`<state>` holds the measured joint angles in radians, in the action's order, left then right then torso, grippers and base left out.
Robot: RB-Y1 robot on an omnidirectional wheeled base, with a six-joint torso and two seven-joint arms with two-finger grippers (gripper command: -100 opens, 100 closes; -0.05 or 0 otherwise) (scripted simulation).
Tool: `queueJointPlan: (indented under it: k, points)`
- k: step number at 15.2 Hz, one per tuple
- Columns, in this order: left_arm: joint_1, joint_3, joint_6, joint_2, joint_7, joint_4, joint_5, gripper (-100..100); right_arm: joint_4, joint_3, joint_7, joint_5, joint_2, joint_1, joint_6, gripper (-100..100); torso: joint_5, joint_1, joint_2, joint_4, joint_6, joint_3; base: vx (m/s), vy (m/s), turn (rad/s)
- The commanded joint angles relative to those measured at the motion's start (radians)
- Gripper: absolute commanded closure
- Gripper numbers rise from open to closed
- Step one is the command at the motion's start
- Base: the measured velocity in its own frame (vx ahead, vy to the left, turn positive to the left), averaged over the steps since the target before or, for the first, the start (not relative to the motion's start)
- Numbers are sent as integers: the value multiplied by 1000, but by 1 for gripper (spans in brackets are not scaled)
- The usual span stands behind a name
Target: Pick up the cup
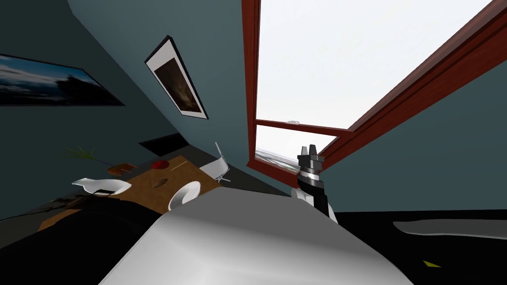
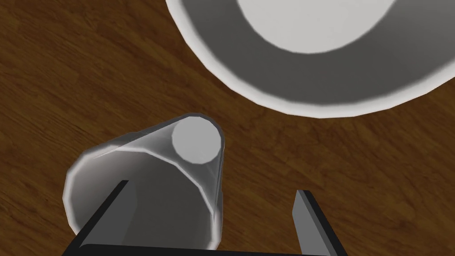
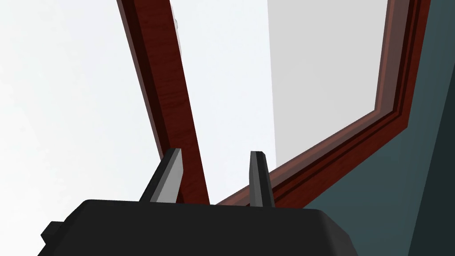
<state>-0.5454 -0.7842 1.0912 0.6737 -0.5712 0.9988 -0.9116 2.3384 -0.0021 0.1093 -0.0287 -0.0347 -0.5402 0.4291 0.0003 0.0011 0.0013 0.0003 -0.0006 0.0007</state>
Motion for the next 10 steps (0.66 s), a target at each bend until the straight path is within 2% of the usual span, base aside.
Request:
queueJointPlan:
  k: [1, 2, 3, 7, 8, 9, 10]
  points:
    - [17, 11, -31, -16, 11, -24, 12, -100, 0, 0, 0, 0, 0, 0, 0, 0, 0, 0, 0, 0, 0, 0, 10, 62, 13]
    - [9, 6, -13, -8, 3, -10, 6, -100, 0, 0, 0, 0, 0, 0, 0, 0, 0, 1, 0, 0, 0, 0, 8, 35, -1]
    - [10, 7, -18, -9, 5, -13, 8, 100, 0, 0, 0, 0, 0, 0, 0, 0, 0, 0, 0, 0, 0, 0, 3, 13, -3]
    - [9, 7, -16, -9, 4, -14, 8, 100, 0, 0, 0, 0, 0, 0, 0, 0, 0, -2, 1, 1, 1, 1, 0, 2, 2]
    - [-11, -8, 13, 12, -2, 10, -10, 100, 0, 0, 0, 0, 0, 0, 0, 0, 0, -1, 1, 1, 1, 1, -6, -36, -30]
    - [-15, -11, 19, 16, -4, 14, -13, 100, 0, 0, 0, 0, 0, 0, 0, 0, -1, -3, 1, 1, 1, 1, -14, -69, -32]
    - [-9, -5, 2, 4, 0, 6, -6, 100, 0, 0, 0, 0, 0, 0, 0, 0, -1, -5, 2, 1, 1, 1, -9, -41, -3]
